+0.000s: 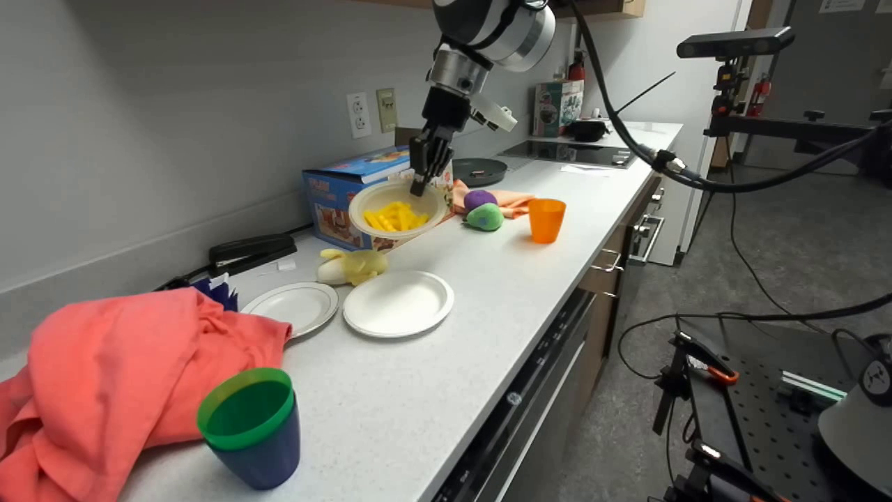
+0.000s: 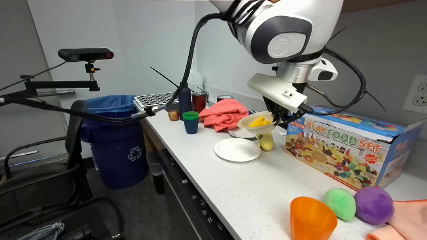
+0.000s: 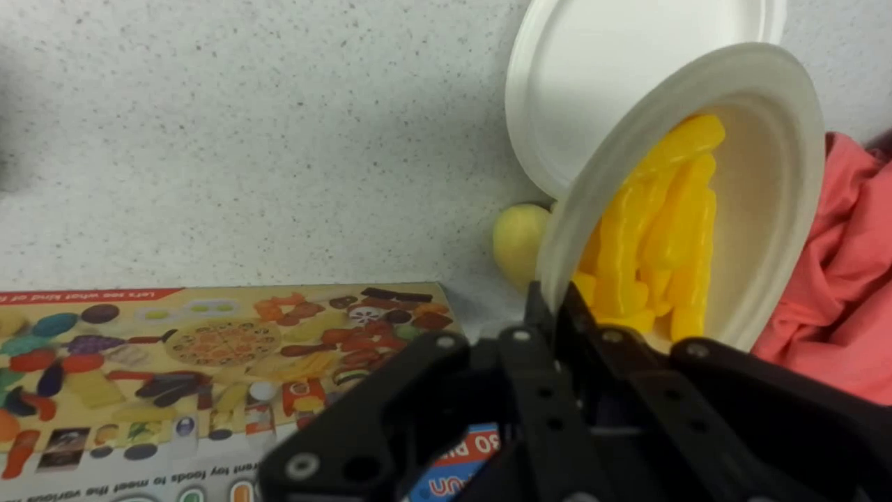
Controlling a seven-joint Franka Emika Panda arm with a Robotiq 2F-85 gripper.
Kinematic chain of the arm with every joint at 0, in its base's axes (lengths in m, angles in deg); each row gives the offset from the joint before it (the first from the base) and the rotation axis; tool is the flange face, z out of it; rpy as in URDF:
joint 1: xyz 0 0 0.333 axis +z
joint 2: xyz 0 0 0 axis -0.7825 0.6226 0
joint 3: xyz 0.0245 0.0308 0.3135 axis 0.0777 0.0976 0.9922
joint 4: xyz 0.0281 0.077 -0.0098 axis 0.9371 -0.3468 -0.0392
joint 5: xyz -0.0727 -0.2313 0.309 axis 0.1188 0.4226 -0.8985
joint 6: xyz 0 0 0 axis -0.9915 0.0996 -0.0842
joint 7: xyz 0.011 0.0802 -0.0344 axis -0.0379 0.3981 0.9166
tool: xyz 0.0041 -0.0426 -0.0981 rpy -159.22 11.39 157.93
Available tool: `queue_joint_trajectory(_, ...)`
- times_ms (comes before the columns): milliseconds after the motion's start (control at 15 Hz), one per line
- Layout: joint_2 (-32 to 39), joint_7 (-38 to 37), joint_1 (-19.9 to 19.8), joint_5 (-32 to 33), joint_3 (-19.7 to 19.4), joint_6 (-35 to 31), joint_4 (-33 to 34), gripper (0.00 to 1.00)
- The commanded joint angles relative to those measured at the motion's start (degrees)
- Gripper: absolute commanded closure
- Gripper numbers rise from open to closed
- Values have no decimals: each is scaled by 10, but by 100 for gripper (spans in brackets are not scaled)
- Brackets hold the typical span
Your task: Pour the chips from the white bowl onto the white plate
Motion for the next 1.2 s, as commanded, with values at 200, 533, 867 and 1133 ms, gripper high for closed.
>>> queue_joint_trajectory(200, -27, -13, 15, 26, -5, -47, -54, 99)
queue_joint_trajectory(533, -42, -17, 25, 45, -4, -67, -86, 99)
queue_joint_trajectory(867, -52, -23, 31, 47, -3, -99, -103, 99)
queue_joint_trajectory(1133, -58, -27, 32, 46, -5, -116, -112, 99)
